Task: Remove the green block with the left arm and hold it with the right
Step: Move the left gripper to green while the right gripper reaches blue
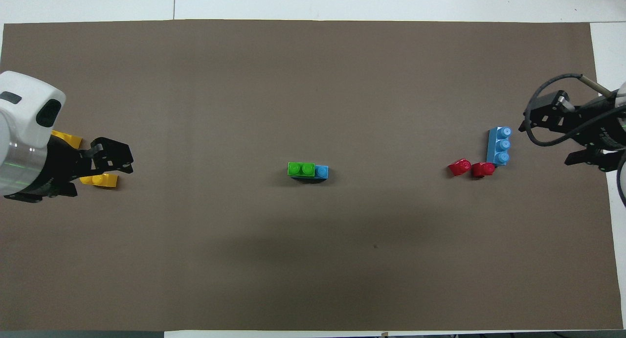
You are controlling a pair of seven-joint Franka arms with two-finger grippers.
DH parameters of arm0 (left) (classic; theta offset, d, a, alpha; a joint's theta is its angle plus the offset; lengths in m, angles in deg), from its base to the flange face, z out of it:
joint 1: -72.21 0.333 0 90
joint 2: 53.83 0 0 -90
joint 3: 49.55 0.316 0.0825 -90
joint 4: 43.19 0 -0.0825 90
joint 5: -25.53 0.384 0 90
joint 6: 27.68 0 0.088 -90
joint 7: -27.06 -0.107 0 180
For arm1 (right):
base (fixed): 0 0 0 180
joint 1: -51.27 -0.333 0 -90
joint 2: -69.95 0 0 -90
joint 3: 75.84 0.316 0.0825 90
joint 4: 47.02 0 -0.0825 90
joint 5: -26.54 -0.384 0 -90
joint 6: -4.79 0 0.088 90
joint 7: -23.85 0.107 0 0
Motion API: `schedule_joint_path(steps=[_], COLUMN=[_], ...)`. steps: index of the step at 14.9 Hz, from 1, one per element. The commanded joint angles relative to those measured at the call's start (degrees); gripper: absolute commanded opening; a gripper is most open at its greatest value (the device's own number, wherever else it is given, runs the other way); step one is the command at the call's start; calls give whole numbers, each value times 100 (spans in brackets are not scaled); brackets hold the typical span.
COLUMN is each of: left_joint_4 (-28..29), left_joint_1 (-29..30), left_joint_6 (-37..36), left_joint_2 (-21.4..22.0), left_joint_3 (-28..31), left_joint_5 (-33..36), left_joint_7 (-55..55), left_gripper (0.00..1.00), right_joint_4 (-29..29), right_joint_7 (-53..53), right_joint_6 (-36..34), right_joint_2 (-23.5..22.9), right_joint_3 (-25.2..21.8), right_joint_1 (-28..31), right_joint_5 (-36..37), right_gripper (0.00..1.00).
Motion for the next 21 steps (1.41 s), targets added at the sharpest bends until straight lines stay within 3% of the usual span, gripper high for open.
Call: schedule_joint_path(steps=[1, 6, 10, 15, 21], left_joint_4=[473, 1097, 1116, 1036, 843], left_joint_1=[-373, -1111, -1568, -2008, -2211], left_joint_6=[531, 1595, 2034, 2649, 3134], left_joint_2=[296, 438, 26, -756, -1346], left_joint_3=[71, 71, 80, 80, 80], left_joint_5=[-165, -165, -165, -156, -121], left_joint_7=[1336, 3825, 5267, 5910, 6377], left_gripper=[100, 100, 100, 100, 100], right_joint_4=[-274, -460, -521, -1179, -1364], right_joint_7=[867, 2447, 3172, 3190, 3418], right_joint_6=[234, 743, 1183, 2201, 2800], right_joint_2=[78, -203, -440, -467, -661], right_joint_3=[9, 9, 9, 9, 17], right_joint_1=[-42, -393, -604, -850, -1141], right_joint_5=[-495, -1129, -1376, -1877, -2166], right_gripper=[99, 97, 96, 94, 93])
